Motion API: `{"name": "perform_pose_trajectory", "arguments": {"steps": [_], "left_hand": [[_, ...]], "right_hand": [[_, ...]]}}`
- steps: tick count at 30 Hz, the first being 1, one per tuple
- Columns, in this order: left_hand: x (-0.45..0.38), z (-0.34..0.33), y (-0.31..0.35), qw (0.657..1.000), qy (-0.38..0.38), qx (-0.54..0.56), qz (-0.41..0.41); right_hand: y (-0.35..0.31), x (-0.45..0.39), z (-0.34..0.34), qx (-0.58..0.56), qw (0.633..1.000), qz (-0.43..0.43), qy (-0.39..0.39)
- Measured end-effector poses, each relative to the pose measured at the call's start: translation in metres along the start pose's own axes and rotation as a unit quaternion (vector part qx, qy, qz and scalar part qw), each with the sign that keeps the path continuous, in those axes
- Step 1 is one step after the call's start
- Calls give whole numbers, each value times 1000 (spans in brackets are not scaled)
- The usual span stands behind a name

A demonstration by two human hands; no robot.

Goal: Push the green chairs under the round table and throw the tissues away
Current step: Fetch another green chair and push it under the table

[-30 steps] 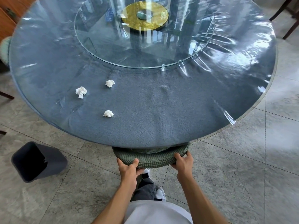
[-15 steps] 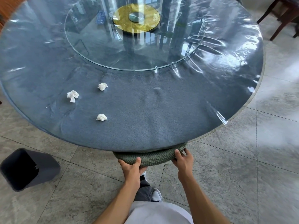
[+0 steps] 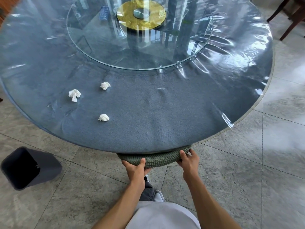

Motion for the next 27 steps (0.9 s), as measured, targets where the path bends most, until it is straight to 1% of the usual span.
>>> {"name": "perform_pose_trajectory", "arguments": {"steps": [4, 7, 16, 23, 27], "left_hand": [[-1, 1, -1, 1000, 9, -2, 1], [-1, 2, 0, 1000, 5, -8, -6], [2, 1, -1, 1000, -9, -1, 10], [13, -3, -1, 999, 31, 27, 8], [22, -9, -5, 997, 44, 55, 9]], "right_hand": [[-1, -2, 1, 14, 1000, 3, 4], [2, -6, 1, 23, 1000, 2, 3], [3, -14, 0, 58, 998, -4, 11], [-4, -15, 5, 69, 998, -15, -8], [-7, -15, 5, 81, 996, -17, -39]]}}
Point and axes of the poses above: each hand's wrist, its own x-axis away from the middle knuckle, its own z-axis out of the back of the hand, y = z × x, the point moved 6 cm from there along -x, towards the middle knuckle, and after that the axes turned 11 degrees about -z, right-handed, at the moved point
